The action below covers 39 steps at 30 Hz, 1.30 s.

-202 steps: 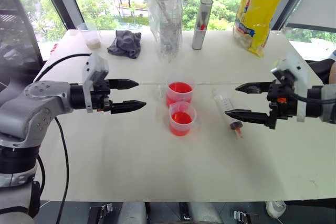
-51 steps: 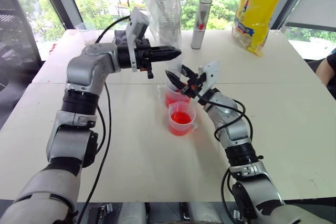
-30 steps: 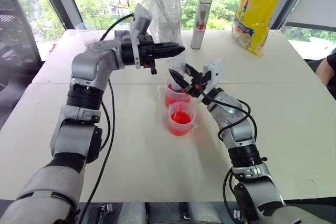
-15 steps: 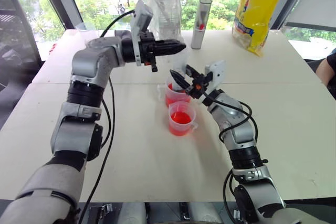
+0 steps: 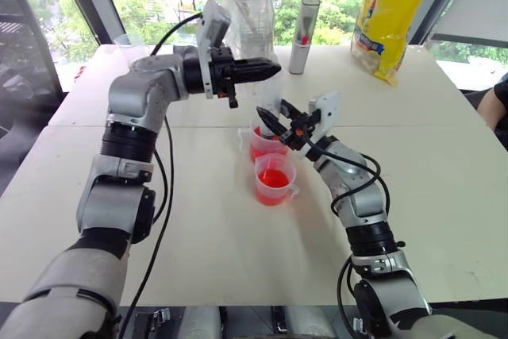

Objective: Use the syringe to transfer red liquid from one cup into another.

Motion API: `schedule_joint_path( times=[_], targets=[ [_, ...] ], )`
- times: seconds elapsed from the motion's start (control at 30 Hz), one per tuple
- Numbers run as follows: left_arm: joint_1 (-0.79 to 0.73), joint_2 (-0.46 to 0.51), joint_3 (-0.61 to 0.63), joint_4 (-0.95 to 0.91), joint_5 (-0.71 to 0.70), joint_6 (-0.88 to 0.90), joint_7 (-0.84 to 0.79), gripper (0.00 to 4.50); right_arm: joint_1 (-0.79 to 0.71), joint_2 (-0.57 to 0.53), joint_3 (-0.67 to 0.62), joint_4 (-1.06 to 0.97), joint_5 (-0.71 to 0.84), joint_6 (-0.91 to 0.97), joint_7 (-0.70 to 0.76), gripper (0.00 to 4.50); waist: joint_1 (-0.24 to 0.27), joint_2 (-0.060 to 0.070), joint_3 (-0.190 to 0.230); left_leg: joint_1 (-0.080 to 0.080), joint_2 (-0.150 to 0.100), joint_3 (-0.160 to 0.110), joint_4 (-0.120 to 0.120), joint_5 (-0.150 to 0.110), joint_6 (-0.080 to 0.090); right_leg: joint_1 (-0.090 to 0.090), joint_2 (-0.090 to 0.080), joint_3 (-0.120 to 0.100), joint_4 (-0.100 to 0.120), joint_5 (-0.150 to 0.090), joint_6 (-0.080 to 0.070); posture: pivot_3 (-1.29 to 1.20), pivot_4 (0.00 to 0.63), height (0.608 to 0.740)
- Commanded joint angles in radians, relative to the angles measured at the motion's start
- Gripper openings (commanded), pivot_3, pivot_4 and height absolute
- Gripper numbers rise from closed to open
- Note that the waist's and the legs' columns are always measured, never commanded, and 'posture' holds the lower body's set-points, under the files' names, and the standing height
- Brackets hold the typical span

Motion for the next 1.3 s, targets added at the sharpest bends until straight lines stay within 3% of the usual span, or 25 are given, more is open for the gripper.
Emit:
schedule_joint_path(
  times=[0.03,0.53,0.63,0.83,0.9,1.3],
  targets=[
    [-0.071,0.007,0.060,-0.033,-0.021,-0.044,0.010,0.07,0.016,0.000,0.035,-0.006,-0.004,0.011,0.022,1.44,0.000,0.000,0.000,0.000,0.000,0.000,0.000,0.000,0.000,0.000,0.000,0.000,0.000,0.000,0.000,0.00,0.150,0.740],
    [-0.052,0.008,0.052,-0.051,-0.017,-0.031,0.007,0.07,0.007,-0.002,0.033,-0.003,-0.004,0.011,0.024,1.44,0.000,0.000,0.000,0.000,0.000,0.000,0.000,0.000,0.000,0.000,0.000,0.000,0.000,0.000,0.000,0.00,0.150,0.740],
    [-0.047,0.009,0.055,-0.055,-0.030,-0.004,0.002,0.96,0.002,-0.004,0.031,-0.003,-0.003,0.013,0.025,1.44,-0.001,0.000,0.000,0.000,0.000,0.000,0.000,0.000,0.000,0.000,0.000,0.000,0.000,0.000,0.000,0.00,0.150,0.740],
    [-0.022,0.023,0.051,-0.081,-0.013,-0.014,-0.003,3.74,0.002,-0.006,0.029,-0.012,-0.003,0.016,0.027,1.44,0.000,0.000,0.000,0.000,0.000,0.000,0.000,0.000,0.000,0.000,0.000,0.000,0.000,0.000,0.000,0.00,0.150,0.740],
    [-0.009,0.035,0.054,-0.098,-0.015,-0.011,-0.014,4.45,-0.003,-0.008,0.027,-0.017,-0.003,0.017,0.027,1.44,-0.001,0.000,0.000,0.000,0.000,0.000,0.000,0.000,0.000,0.000,0.000,0.000,0.000,0.000,0.000,0.00,0.150,0.740],
    [0.090,0.172,0.128,-0.160,-0.033,0.056,0.012,4.45,-0.029,-0.015,0.009,-0.028,0.006,0.011,0.015,1.44,-0.024,0.000,0.000,0.000,0.000,0.000,0.000,0.000,0.000,0.000,0.000,0.000,0.002,0.000,0.000,0.00,0.150,0.740]
  ],
)
